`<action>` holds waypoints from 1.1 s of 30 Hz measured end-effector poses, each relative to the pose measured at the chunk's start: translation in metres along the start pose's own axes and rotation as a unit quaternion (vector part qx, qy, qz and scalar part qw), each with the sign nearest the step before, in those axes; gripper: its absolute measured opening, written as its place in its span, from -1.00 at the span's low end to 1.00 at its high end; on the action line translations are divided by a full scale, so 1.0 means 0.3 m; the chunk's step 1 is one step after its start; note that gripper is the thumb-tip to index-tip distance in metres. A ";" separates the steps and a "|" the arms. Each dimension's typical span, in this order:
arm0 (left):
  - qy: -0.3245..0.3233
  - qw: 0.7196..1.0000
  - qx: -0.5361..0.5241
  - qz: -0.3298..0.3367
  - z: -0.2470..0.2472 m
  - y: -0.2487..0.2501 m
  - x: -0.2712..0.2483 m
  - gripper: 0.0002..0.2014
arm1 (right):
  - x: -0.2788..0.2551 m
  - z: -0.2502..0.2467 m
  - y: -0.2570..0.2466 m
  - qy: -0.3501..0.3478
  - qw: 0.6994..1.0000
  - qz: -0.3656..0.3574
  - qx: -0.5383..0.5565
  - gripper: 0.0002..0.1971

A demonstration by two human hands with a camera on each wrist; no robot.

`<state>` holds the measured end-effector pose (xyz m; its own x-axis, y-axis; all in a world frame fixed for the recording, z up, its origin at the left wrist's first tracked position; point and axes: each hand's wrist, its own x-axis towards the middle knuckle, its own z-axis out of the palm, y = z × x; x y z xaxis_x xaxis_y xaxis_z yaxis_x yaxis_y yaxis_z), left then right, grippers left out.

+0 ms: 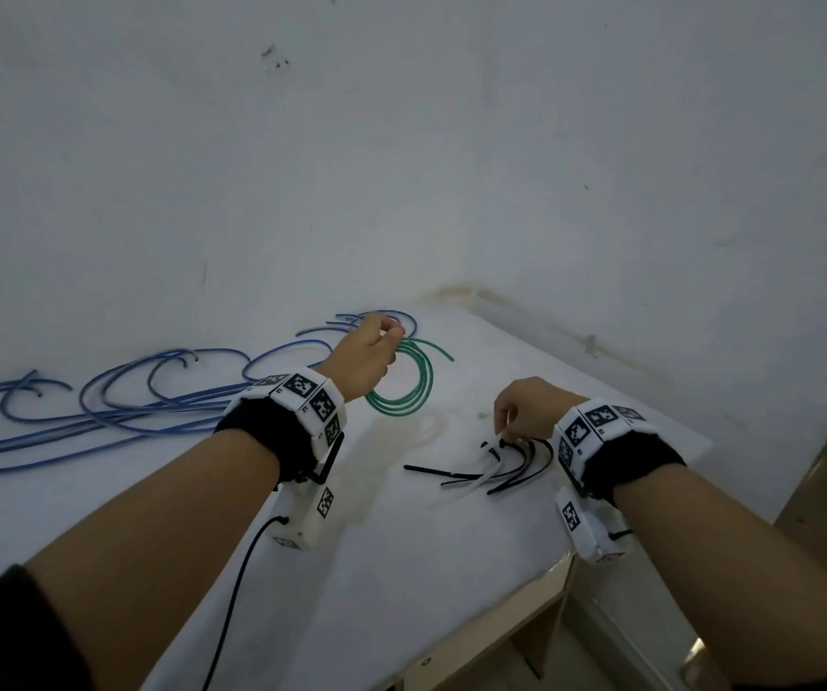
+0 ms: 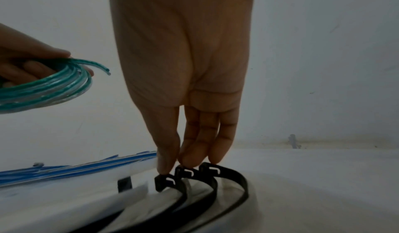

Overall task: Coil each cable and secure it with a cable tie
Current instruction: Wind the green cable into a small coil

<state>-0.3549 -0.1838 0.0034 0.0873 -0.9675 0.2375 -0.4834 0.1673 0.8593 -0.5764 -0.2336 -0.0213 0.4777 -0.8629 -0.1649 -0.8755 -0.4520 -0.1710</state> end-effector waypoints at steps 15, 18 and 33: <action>0.155 0.984 0.083 -0.035 -0.298 -0.069 -0.075 -0.82 | 0.073 -0.086 -0.329 0.189 0.874 -0.120 0.432 -0.83; 0.208 0.972 0.092 -0.053 -0.410 -0.099 -0.119 -0.82 | 0.078 -0.098 -0.516 0.141 0.825 -0.199 0.510 -0.80; 0.338 0.937 0.047 -0.070 -0.911 -0.185 -0.443 -0.85 | 0.120 -0.062 -1.262 0.006 0.779 -0.345 0.523 -0.86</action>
<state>-0.1017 -0.0126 0.0479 0.6729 -0.6315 0.3852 -0.4976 -0.0012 0.8674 -0.2291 -0.0976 0.0556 0.8022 -0.5010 0.3249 0.1307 -0.3835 -0.9142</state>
